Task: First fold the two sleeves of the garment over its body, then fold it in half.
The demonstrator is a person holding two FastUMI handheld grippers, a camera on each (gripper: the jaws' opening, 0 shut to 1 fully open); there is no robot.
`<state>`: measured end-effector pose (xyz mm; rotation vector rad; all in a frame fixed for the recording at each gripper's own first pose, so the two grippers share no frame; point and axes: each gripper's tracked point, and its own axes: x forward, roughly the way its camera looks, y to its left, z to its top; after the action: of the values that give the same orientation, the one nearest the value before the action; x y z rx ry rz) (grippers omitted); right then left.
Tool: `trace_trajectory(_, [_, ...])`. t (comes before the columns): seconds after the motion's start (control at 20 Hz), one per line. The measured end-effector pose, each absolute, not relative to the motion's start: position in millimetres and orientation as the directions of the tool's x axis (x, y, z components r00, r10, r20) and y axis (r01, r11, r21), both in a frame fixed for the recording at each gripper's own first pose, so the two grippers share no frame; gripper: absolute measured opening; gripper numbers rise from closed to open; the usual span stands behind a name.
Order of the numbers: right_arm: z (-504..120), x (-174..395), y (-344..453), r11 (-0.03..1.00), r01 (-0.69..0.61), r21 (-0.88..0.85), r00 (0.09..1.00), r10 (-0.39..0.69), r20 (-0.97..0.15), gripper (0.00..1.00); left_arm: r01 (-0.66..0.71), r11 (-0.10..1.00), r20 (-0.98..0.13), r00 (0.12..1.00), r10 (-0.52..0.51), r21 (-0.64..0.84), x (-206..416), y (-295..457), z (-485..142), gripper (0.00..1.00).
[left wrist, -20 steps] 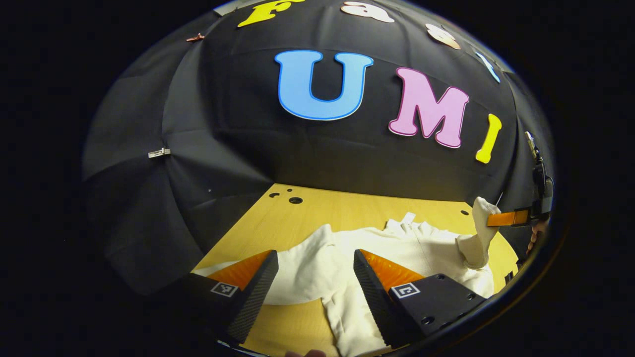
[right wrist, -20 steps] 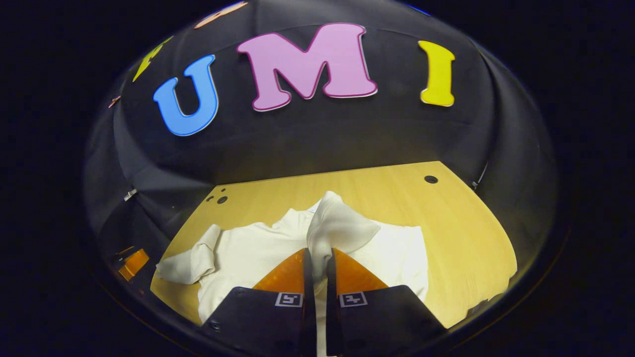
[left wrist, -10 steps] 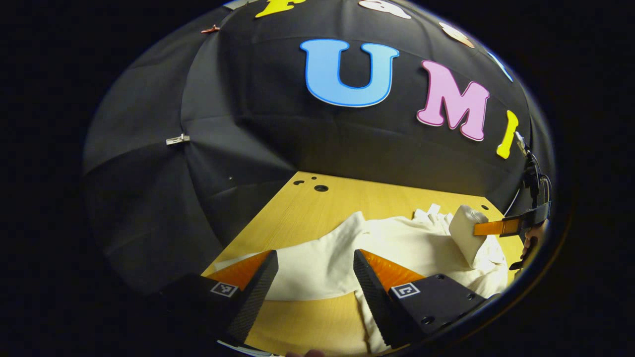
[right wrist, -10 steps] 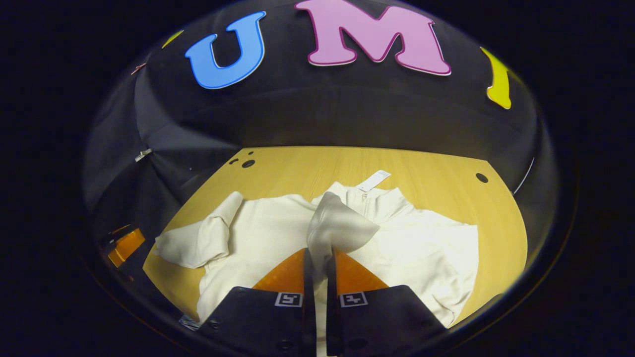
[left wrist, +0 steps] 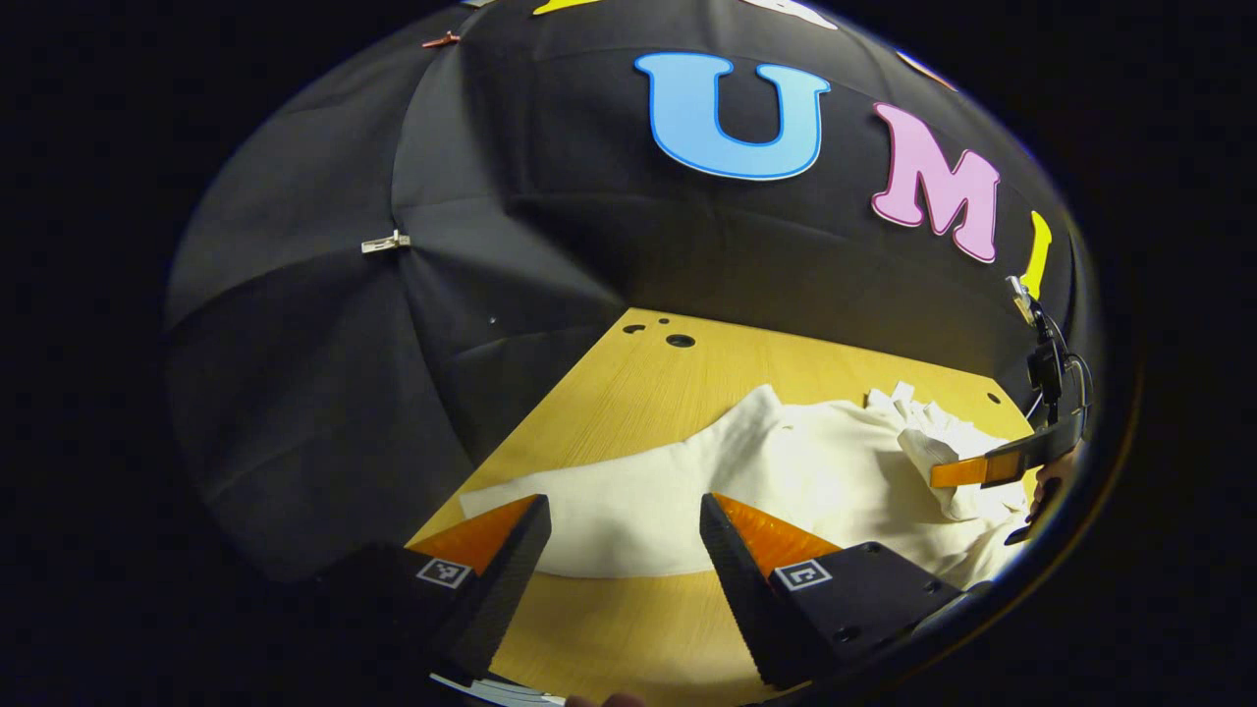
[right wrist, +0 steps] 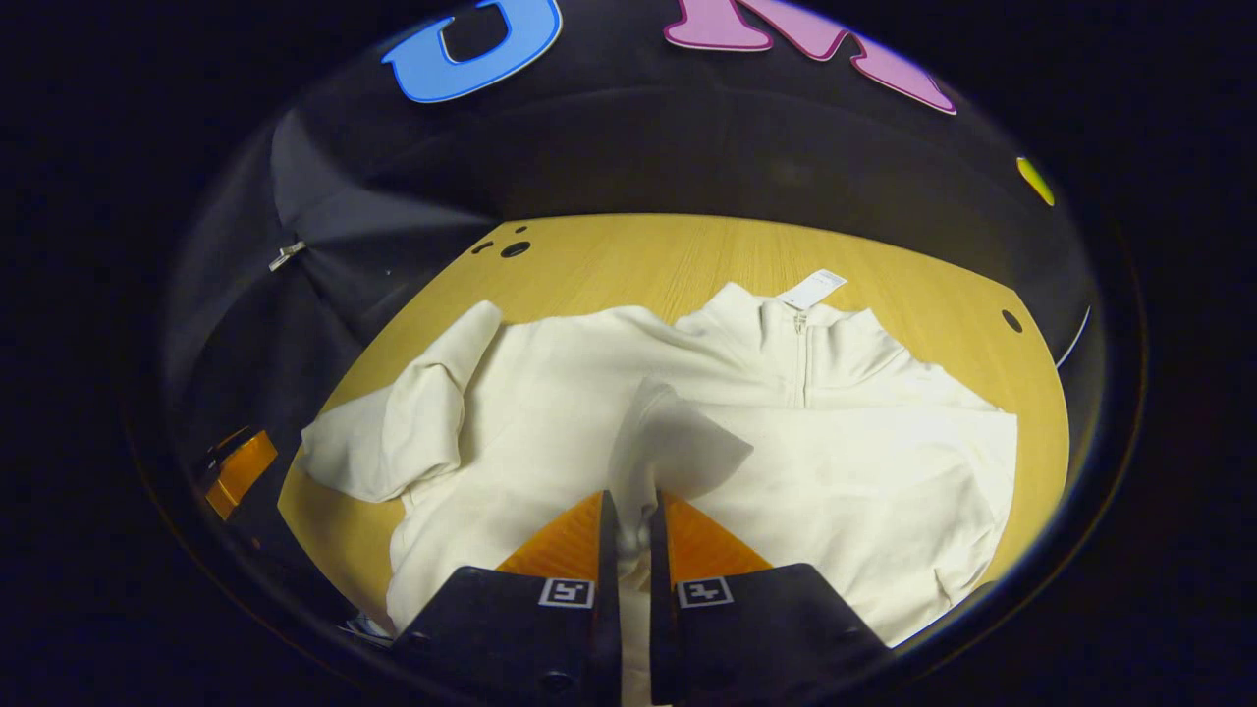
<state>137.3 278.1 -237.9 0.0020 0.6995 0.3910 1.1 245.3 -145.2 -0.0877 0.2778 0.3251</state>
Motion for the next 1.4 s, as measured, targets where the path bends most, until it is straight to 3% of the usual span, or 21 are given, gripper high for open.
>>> trace_trajectory(0.05, [-240,136,279,0.927,-0.349,0.137,0.686,0.352,-0.637,0.18,-0.329,0.944,-0.289,0.908,0.304,-0.04,1,246,-148,0.92])
trace_trajectory(0.15, [-243,134,284,0.923,-0.349,0.164,0.669,0.368,-0.646,0.2,-0.334,0.942,-0.304,0.902,0.307,-0.037,2,249,-156,0.96])
trace_trajectory(0.2, [-243,133,288,0.918,-0.35,0.187,0.659,0.383,-0.647,0.22,-0.338,0.941,-0.311,0.898,0.31,-0.037,1,250,-160,0.92])
trace_trajectory(0.25, [-242,131,292,0.913,-0.351,0.208,0.651,0.397,-0.647,0.29,-0.342,0.939,-0.318,0.895,0.314,-0.037,2,251,-162,0.96])
trace_trajectory(0.4, [-235,119,314,0.878,-0.383,0.287,0.611,0.474,-0.634,0.36,-0.37,0.928,-0.34,0.879,0.335,-0.041,2,260,-174,0.96])
trace_trajectory(0.45, [-233,111,323,0.855,-0.403,0.327,0.582,0.515,-0.629,0.36,-0.381,0.923,-0.347,0.873,0.343,-0.047,2,264,-176,0.96])
trace_trajectory(0.5, [-229,103,332,0.832,-0.424,0.357,0.556,0.55,-0.623,0.3,-0.395,0.917,-0.358,0.866,0.351,-0.057,0,268,-181,0.96])
trace_trajectory(0.55, [-228,96,335,0.819,-0.439,0.369,0.539,0.569,-0.621,0.43,-0.409,0.911,-0.369,0.857,0.359,-0.063,-1,273,-185,0.92])
trace_trajectory(0.65, [-226,87,331,0.816,-0.45,0.363,0.534,0.572,-0.623,0.44,-0.44,0.896,-0.387,0.836,0.389,-0.05,-2,286,-193,0.96])
trace_trajectory(1.0, [-241,76,283,0.859,-0.405,0.313,0.565,0.504,-0.653,0.45,-0.49,0.871,-0.419,0.785,0.456,0.031,-1,326,-207,0.96])
trace_trajectory(1.35, [-236,70,247,0.886,-0.343,0.311,0.609,0.462,-0.645,0.45,-0.471,0.881,-0.544,0.725,0.422,0.055,12,347,-243,0.98])
trace_trajectory(1.4, [-235,67,245,0.887,-0.339,0.314,0.611,0.462,-0.643,0.45,-0.472,0.881,-0.522,0.741,0.421,0.041,16,349,-241,1.0])
